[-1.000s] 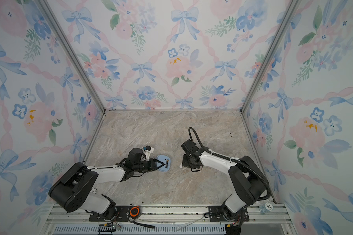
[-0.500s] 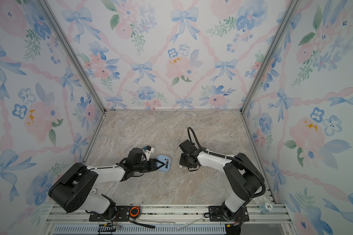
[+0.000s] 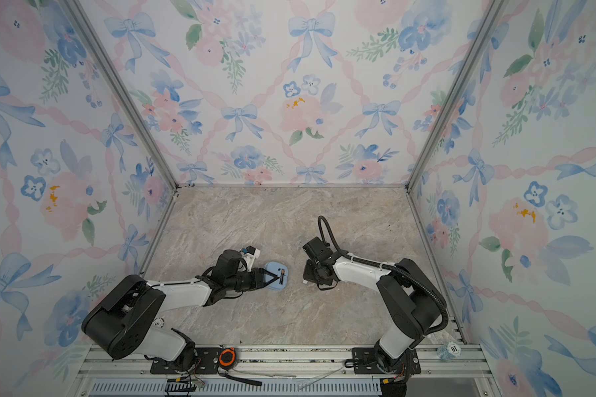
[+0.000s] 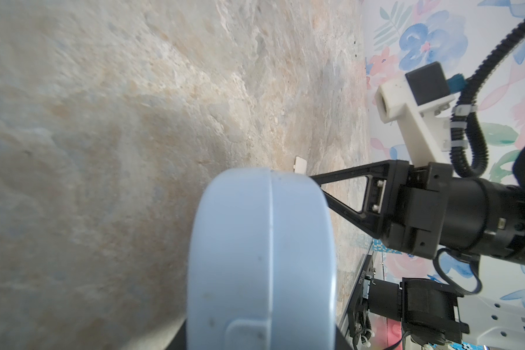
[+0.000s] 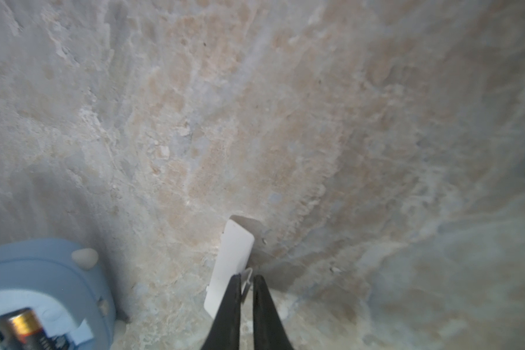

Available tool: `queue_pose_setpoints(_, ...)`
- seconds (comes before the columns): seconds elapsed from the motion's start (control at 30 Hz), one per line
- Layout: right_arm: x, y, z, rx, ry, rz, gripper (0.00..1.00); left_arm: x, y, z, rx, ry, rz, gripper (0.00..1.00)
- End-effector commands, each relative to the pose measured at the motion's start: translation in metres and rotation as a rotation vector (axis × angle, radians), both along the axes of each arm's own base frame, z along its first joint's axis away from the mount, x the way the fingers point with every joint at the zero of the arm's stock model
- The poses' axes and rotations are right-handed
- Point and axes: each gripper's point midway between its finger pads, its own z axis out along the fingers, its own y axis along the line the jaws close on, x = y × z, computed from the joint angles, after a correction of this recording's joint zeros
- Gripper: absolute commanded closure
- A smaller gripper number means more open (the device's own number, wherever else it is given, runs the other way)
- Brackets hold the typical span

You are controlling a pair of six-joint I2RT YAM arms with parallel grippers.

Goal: Insert the battery into the alarm
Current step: Pick up the cover from the center of the board.

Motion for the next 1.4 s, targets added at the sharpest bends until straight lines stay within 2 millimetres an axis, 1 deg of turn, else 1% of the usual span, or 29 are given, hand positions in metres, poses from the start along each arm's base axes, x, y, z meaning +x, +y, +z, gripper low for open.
queue_pose_setpoints(0.0, -0.004, 0.003, -0.005, 0.006, 0.015, -0.002, 0.88, -0.056, 0.049, -0.08, 0.29, 0.266, 0.026, 1.0)
queue_pose_setpoints(0.07, -0.005, 0.003, -0.006, 0.009, 0.016, -0.004, 0.88, -0.057, 0.049, -0.08, 0.291, 0.267, 0.026, 1.0)
queue_pose_setpoints(0.3, -0.004, 0.003, -0.006, 0.019, 0.015, -0.014, 1.0, -0.057, 0.05, -0.08, 0.292, 0.268, 0.026, 1.0)
queue_pose_setpoints(0.53, -0.002, 0.005, -0.004, 0.035, 0.001, 0.001, 1.0, -0.057, 0.049, -0.08, 0.291, 0.267, 0.026, 1.0)
queue_pose_setpoints(0.6, 0.0, 0.008, 0.005, 0.063, -0.034, 0.018, 1.0, -0.056, 0.05, -0.081, 0.293, 0.266, 0.028, 1.0)
queue_pose_setpoints(0.87, 0.006, 0.01, 0.047, 0.131, -0.184, 0.059, 1.0, -0.058, 0.05, -0.083, 0.296, 0.274, 0.029, 1.0)
queue_pose_setpoints(1.1, 0.006, 0.009, 0.066, 0.16, -0.247, 0.077, 1.0, -0.06, 0.049, -0.087, 0.291, 0.278, 0.018, 1.0)
queue_pose_setpoints(1.37, 0.004, 0.005, 0.079, 0.197, -0.306, 0.085, 1.0, -0.06, 0.044, -0.086, 0.258, 0.245, -0.013, 1.0)
